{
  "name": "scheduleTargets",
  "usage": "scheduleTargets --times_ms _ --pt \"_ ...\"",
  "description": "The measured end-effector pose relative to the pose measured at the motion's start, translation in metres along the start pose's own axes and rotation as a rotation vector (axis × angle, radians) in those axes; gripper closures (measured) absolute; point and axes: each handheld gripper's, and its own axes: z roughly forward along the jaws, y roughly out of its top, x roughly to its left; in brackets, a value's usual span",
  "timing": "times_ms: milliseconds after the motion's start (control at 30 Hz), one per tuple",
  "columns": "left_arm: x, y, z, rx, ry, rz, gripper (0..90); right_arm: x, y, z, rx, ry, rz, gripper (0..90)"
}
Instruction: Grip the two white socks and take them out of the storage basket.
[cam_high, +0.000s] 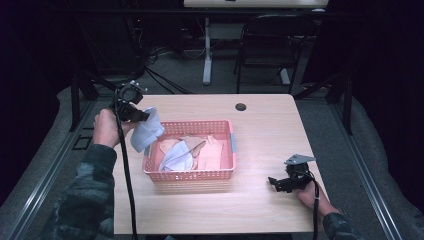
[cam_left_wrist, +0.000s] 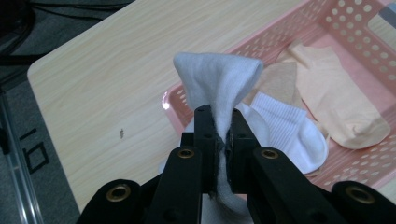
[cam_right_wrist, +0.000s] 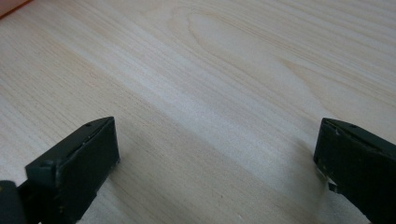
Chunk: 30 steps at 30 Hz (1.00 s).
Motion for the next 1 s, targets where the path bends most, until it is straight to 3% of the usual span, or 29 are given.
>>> scheduleTargets --times_ms 433,633,1000 --pt "0.033 -0.023 -0.030 -0.035 0.051 -0.069 85.3 0.000 0.000 0.000 -0.002 0.008 0.002 0.0" --pt "0.043 -0.036 -0.026 -0.007 0.054 -0.087 85.5 0.000 0.000 0.001 -0.004 0.007 0.002 0.0" --pt "0.062 -0.064 -0.006 0.036 0.040 -0.169 85.5 0.000 0.000 0.001 -0.005 0.009 0.003 0.0"
